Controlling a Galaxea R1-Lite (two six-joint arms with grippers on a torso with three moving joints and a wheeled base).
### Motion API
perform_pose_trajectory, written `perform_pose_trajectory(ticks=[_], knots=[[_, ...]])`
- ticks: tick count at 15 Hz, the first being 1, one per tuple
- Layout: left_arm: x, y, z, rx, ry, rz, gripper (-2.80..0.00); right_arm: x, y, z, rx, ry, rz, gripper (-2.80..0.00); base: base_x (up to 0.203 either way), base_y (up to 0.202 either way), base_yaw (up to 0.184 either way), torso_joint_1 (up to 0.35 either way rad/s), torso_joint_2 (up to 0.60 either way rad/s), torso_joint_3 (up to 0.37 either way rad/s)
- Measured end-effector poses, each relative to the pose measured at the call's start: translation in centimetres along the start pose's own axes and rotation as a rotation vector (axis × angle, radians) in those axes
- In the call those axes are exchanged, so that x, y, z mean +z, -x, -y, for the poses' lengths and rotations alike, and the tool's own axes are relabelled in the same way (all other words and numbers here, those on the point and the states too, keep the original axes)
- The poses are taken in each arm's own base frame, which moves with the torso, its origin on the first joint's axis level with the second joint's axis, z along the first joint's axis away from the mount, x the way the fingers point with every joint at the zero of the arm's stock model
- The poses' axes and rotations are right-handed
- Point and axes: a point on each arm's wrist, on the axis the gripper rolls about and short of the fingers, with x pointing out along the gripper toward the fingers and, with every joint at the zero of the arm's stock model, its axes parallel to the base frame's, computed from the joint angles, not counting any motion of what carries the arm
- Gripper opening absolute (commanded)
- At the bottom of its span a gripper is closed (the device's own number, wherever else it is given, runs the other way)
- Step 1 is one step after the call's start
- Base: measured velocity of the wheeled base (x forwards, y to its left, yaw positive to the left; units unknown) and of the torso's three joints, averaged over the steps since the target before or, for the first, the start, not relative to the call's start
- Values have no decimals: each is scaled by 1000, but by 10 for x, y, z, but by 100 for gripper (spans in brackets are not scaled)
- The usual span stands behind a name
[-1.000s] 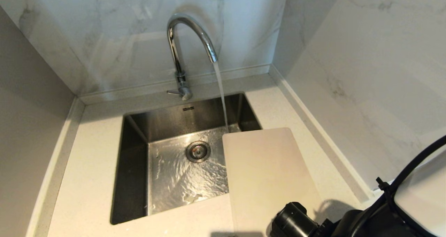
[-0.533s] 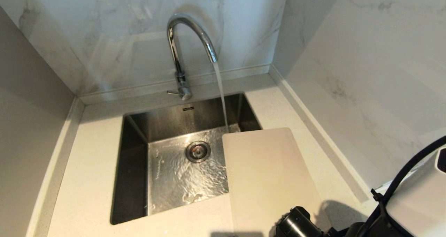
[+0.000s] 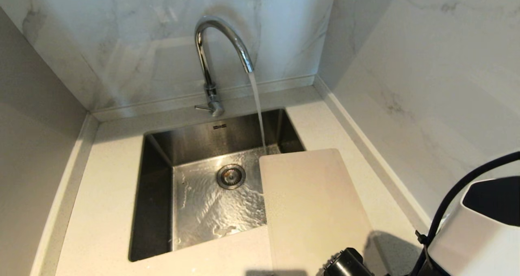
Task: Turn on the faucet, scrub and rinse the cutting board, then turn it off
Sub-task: Pick up the cutting board
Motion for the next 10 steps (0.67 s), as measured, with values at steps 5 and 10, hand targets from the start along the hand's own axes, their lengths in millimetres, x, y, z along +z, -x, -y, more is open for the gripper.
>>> perform_pose_trajectory(ticks=[5, 10], knots=[[0, 0, 0, 0, 0, 0, -280, 0, -7, 0, -23, -3, -2, 0, 0, 0, 0, 0, 0, 0], [0, 0, 0, 0, 1, 0, -280, -1, -12, -1, -35, -1, -41, 0, 0, 0, 0, 0, 0, 0]])
